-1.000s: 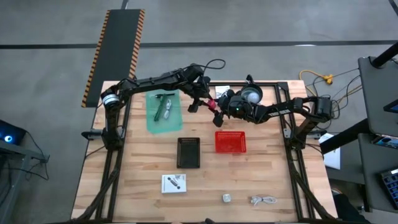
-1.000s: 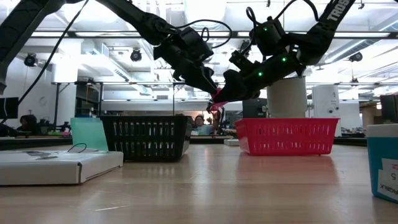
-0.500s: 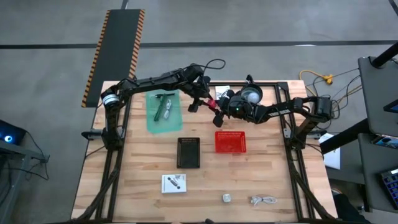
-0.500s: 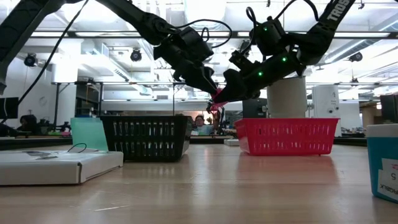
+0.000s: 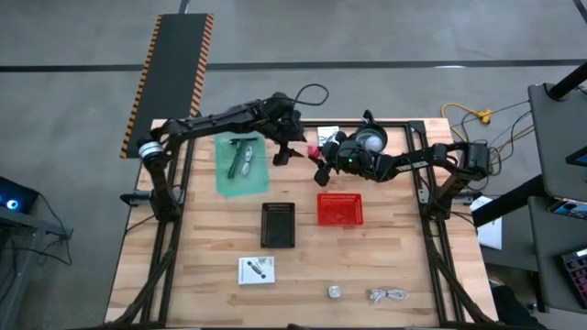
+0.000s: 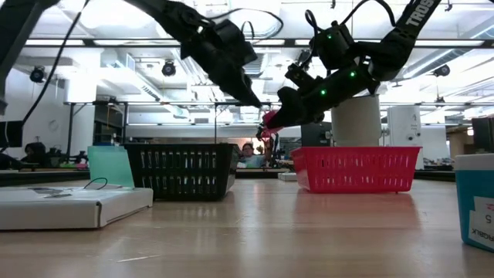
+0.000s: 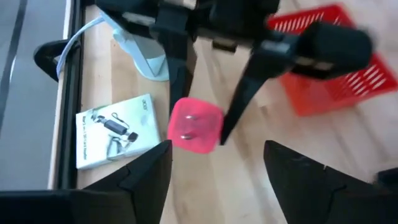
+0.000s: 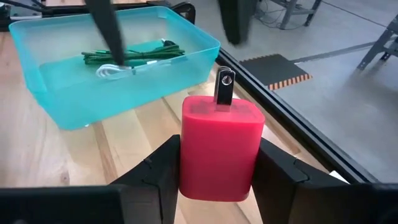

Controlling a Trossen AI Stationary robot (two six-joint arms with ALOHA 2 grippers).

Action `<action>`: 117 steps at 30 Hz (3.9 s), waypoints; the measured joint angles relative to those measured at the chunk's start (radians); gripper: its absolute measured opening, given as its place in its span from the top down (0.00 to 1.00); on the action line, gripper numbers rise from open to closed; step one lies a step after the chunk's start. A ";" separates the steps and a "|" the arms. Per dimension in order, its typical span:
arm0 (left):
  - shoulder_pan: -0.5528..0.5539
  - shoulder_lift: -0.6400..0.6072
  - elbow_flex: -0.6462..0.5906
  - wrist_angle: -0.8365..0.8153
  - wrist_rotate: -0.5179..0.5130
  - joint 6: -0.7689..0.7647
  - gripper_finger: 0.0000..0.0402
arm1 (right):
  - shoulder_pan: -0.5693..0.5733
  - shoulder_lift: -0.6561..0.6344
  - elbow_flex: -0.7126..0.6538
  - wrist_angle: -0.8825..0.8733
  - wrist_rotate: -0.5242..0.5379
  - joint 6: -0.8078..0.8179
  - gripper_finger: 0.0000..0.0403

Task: Pick and place items into bin
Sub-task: Put the pink charger adapter into the red bin

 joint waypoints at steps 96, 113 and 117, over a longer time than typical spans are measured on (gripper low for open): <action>-0.078 -0.616 -1.429 1.713 -0.333 -0.618 0.43 | 0.127 -0.436 0.000 -0.600 -0.230 0.393 0.65; -0.078 -0.602 -1.428 1.741 -0.328 -0.608 0.43 | 0.165 -0.428 0.000 -0.862 -0.244 0.580 0.65; -0.078 -0.602 -1.428 1.743 -0.328 -0.605 0.43 | 0.195 -0.428 0.000 -0.898 -0.243 0.629 0.65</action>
